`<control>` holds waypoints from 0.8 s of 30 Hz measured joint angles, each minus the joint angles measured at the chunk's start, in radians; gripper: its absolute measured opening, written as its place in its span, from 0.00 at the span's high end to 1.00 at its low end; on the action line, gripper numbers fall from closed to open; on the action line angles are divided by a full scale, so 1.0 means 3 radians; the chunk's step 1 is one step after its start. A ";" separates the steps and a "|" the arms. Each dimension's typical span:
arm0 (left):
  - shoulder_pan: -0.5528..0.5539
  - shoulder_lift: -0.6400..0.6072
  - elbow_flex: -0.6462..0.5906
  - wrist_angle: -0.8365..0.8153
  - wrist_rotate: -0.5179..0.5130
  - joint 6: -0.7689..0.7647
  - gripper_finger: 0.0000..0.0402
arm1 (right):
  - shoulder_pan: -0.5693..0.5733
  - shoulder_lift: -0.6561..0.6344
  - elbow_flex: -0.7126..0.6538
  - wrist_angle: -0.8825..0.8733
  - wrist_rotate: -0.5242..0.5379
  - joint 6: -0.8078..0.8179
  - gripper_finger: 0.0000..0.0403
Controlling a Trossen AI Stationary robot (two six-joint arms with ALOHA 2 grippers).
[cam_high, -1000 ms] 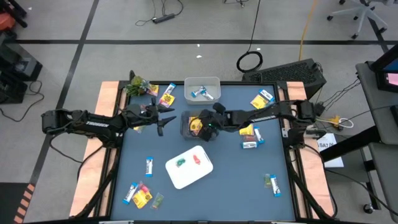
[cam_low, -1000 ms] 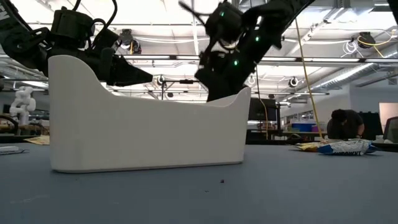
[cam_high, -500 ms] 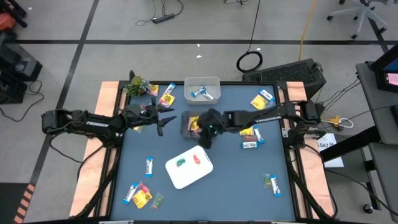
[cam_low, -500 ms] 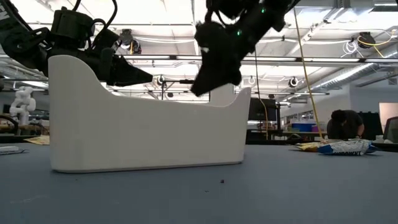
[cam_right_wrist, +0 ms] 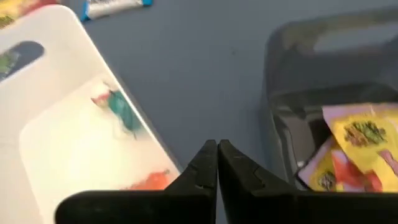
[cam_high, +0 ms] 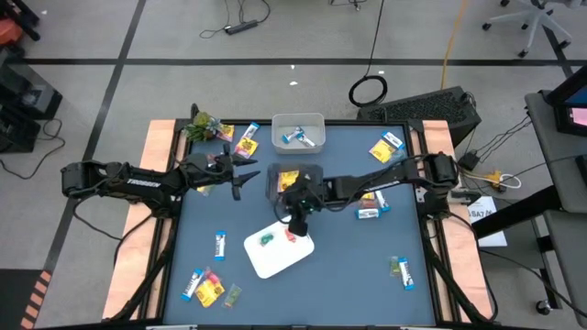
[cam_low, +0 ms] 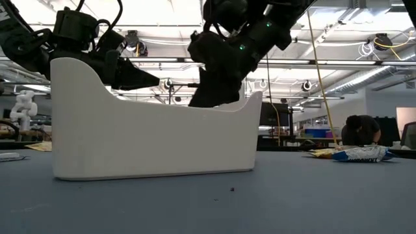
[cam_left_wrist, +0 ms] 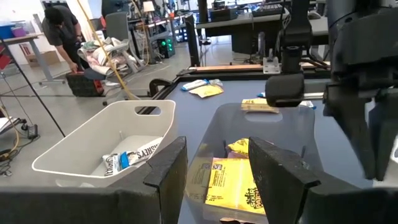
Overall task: Sort candy
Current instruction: Adjust the white bin
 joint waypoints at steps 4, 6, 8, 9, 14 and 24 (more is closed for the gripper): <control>0.0000 0.0000 0.0000 0.0000 -0.0014 0.0003 0.56 | 0.0021 -0.0019 0.0001 -0.0204 0.0000 0.0052 1.00; 0.0000 0.0000 0.0000 -0.0001 -0.0014 0.0003 0.56 | 0.0049 -0.0053 0.0000 -0.0409 -0.0003 0.0130 1.00; 0.0000 0.0000 0.0000 -0.0002 -0.0014 0.0003 0.56 | 0.0089 -0.0110 0.0003 -0.0569 -0.0005 0.0207 1.00; 0.0000 0.0000 0.0000 -0.0002 -0.0014 0.0003 0.56 | 0.0114 -0.0134 0.0003 -0.0708 -0.0002 0.0248 1.00; 0.0003 0.0000 0.0000 -0.0013 -0.0017 0.0003 0.56 | 0.0293 -0.0266 -0.0003 -0.1068 0.0020 0.0410 1.00; 0.0000 0.0000 0.0000 -0.0004 -0.0061 0.0001 0.56 | 0.0453 -0.0481 0.0001 -0.0663 0.0208 0.0247 1.00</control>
